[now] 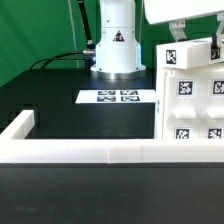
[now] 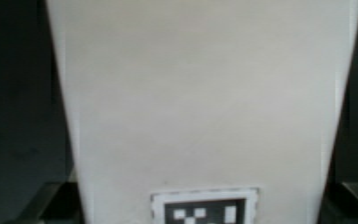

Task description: Assemble cabinet

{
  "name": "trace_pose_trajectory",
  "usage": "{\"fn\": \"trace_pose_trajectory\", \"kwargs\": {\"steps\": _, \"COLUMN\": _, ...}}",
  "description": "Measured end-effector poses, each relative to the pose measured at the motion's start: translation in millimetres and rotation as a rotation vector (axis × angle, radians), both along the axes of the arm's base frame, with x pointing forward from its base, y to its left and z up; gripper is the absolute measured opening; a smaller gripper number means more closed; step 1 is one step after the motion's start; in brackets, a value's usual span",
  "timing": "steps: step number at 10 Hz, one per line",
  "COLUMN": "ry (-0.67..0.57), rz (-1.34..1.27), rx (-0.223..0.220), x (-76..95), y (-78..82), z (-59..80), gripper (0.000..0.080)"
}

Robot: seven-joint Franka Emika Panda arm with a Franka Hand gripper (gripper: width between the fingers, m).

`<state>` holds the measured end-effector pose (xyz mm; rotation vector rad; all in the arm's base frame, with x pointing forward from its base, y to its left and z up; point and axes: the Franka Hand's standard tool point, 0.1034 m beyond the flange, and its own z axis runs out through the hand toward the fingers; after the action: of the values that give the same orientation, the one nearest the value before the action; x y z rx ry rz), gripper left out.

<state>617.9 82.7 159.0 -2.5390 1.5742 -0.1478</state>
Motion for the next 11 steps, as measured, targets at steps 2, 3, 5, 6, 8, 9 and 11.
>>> {"fn": "trace_pose_trajectory", "kwargs": {"steps": 2, "ry": 0.013, "rz": -0.223, "rx": 0.057, "x": -0.2, "y": -0.3, "z": -0.3, "gripper": 0.0557}}
{"fn": "trace_pose_trajectory", "kwargs": {"steps": 3, "ry": 0.022, "rz": -0.319, "rx": 0.079, "x": -0.2, "y": -0.2, "z": -0.6, "gripper": 0.0557}}
{"fn": "trace_pose_trajectory", "kwargs": {"steps": 5, "ry": 0.039, "rz": -0.482, "rx": 0.119, "x": -0.3, "y": 0.6, "z": -1.1, "gripper": 0.0557}}
{"fn": "trace_pose_trajectory", "kwargs": {"steps": 6, "ry": 0.048, "rz": -0.566, "rx": 0.14, "x": -0.1, "y": 1.1, "z": -0.9, "gripper": 0.0557}}
{"fn": "trace_pose_trajectory", "kwargs": {"steps": 8, "ry": 0.068, "rz": -0.74, "rx": 0.184, "x": 0.5, "y": 1.9, "z": 0.0, "gripper": 0.0557}}
{"fn": "trace_pose_trajectory", "kwargs": {"steps": 9, "ry": 0.078, "rz": -0.827, "rx": 0.2, "x": 0.6, "y": 1.5, "z": 0.0, "gripper": 0.0557}}
{"fn": "trace_pose_trajectory", "kwargs": {"steps": 11, "ry": 0.092, "rz": -0.925, "rx": 0.225, "x": 0.7, "y": -0.4, "z": -1.2, "gripper": 0.0557}}
